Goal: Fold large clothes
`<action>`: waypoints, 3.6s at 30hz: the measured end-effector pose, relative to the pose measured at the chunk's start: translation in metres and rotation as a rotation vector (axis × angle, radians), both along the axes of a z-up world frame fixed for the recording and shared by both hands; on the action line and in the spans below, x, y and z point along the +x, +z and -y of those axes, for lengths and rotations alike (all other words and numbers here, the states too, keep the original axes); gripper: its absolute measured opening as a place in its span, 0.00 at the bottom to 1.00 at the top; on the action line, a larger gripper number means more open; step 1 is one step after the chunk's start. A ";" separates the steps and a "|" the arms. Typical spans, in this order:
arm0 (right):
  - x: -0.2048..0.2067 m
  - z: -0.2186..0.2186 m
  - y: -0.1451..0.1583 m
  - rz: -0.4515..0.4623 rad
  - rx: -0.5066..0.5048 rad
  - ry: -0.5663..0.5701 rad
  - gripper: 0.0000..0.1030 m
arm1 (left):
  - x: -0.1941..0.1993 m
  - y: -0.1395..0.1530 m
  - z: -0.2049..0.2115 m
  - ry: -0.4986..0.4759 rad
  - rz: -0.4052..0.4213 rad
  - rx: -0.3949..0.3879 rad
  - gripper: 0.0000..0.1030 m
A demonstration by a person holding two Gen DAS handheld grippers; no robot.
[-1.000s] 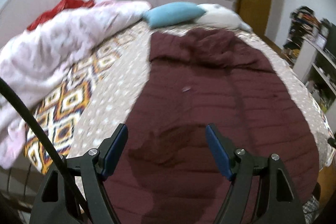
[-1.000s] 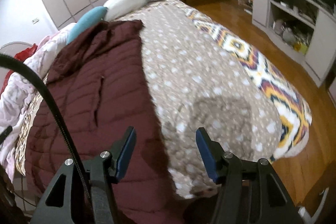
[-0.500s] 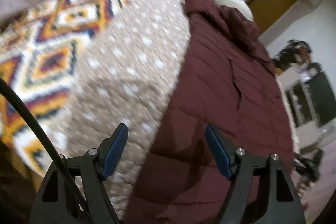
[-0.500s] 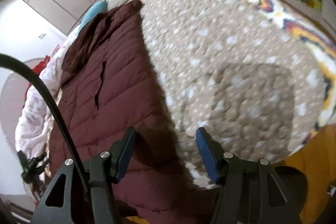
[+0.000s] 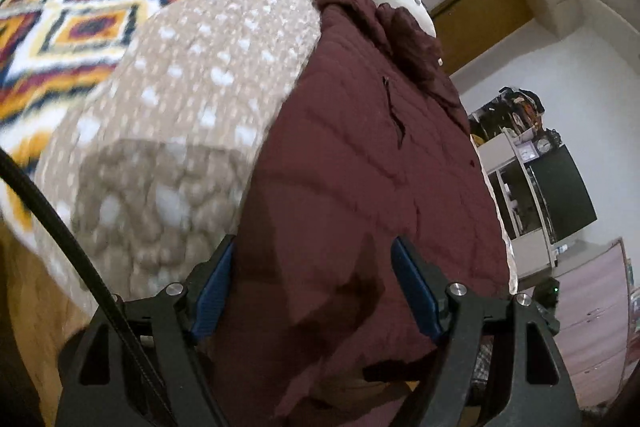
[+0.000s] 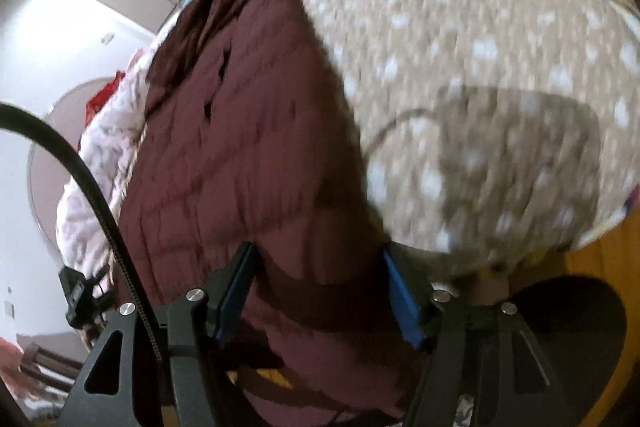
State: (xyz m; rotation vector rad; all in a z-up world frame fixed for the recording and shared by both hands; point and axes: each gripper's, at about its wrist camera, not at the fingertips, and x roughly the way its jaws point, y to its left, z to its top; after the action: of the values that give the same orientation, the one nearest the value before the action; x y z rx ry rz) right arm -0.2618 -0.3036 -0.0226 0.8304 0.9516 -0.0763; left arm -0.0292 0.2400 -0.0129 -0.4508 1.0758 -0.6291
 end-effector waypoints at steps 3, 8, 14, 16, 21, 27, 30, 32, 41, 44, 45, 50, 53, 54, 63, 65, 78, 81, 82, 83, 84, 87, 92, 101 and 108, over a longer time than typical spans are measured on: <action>-0.006 -0.015 -0.009 -0.027 -0.012 0.039 0.67 | -0.012 -0.014 0.002 -0.027 -0.043 -0.001 0.73; -0.009 -0.029 -0.007 -0.050 -0.061 0.068 0.67 | -0.028 -0.026 0.010 -0.047 -0.068 0.008 0.73; -0.004 -0.052 0.009 -0.090 -0.197 0.119 0.45 | -0.036 -0.007 0.008 0.029 -0.039 0.040 0.26; -0.006 -0.054 0.017 -0.080 -0.174 0.134 0.28 | -0.038 0.004 0.007 0.046 -0.028 0.069 0.19; -0.013 -0.055 0.073 0.027 -0.148 0.186 0.23 | -0.050 0.055 0.008 0.075 0.058 0.059 0.16; 0.001 -0.053 0.155 0.192 -0.155 0.224 0.22 | -0.043 0.124 0.011 0.092 0.167 -0.001 0.16; 0.015 -0.044 0.186 0.257 -0.146 0.211 0.22 | -0.023 0.164 0.022 0.083 0.234 -0.011 0.16; 0.034 -0.039 0.206 0.295 -0.144 0.197 0.22 | -0.005 0.190 0.033 0.088 0.277 0.003 0.16; 0.143 0.016 0.289 0.385 -0.179 0.078 0.22 | 0.143 0.284 0.094 0.164 0.353 0.074 0.16; 0.199 0.038 0.306 0.383 -0.186 0.040 0.22 | 0.194 0.303 0.119 0.199 0.360 0.119 0.16; 0.224 0.048 0.310 0.373 -0.192 0.023 0.22 | 0.213 0.307 0.128 0.212 0.358 0.130 0.16; 0.316 0.092 0.299 0.317 -0.179 -0.034 0.22 | 0.312 0.293 0.172 0.262 0.318 0.210 0.16; 0.364 0.118 0.268 0.265 -0.166 -0.070 0.23 | 0.363 0.265 0.197 0.275 0.291 0.289 0.16; 0.375 0.126 0.258 0.250 -0.164 -0.077 0.23 | 0.374 0.258 0.203 0.277 0.286 0.308 0.16; 0.477 0.176 0.148 0.090 -0.147 -0.121 0.24 | 0.469 0.162 0.258 0.270 0.238 0.446 0.21; 0.489 0.183 0.129 0.073 -0.132 -0.129 0.25 | 0.480 0.148 0.264 0.273 0.234 0.459 0.27; 0.508 0.206 0.110 0.136 -0.082 -0.273 0.72 | 0.497 0.153 0.240 0.298 0.225 0.286 0.74; 0.500 0.206 0.134 0.165 -0.142 -0.293 0.73 | 0.492 0.169 0.231 0.321 0.238 0.265 0.74; 0.498 0.204 0.141 0.173 -0.160 -0.289 0.73 | 0.489 0.175 0.229 0.327 0.243 0.269 0.74; 0.495 0.199 0.150 0.175 -0.187 -0.278 0.73 | 0.486 0.179 0.228 0.332 0.246 0.280 0.74; 0.494 0.193 0.156 0.173 -0.209 -0.264 0.73 | 0.483 0.182 0.227 0.333 0.250 0.289 0.74; 0.491 0.167 0.171 0.176 -0.253 -0.211 0.73 | 0.470 0.192 0.229 0.340 0.265 0.359 0.74; 0.505 0.094 0.178 0.162 -0.298 0.000 0.54 | 0.428 0.187 0.245 0.258 0.293 0.467 0.74; 0.586 -0.027 0.128 0.092 -0.327 0.260 0.30 | 0.349 0.123 0.248 0.111 0.248 0.535 0.74; 0.644 -0.039 0.076 -0.083 -0.478 0.210 0.29 | 0.306 0.107 0.228 0.128 0.279 0.581 0.74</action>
State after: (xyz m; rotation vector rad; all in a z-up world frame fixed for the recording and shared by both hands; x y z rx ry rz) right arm 0.3817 -0.2648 0.0539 0.2872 1.0385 -0.1508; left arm 0.2768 0.0119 0.0945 0.0737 0.9024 -0.2344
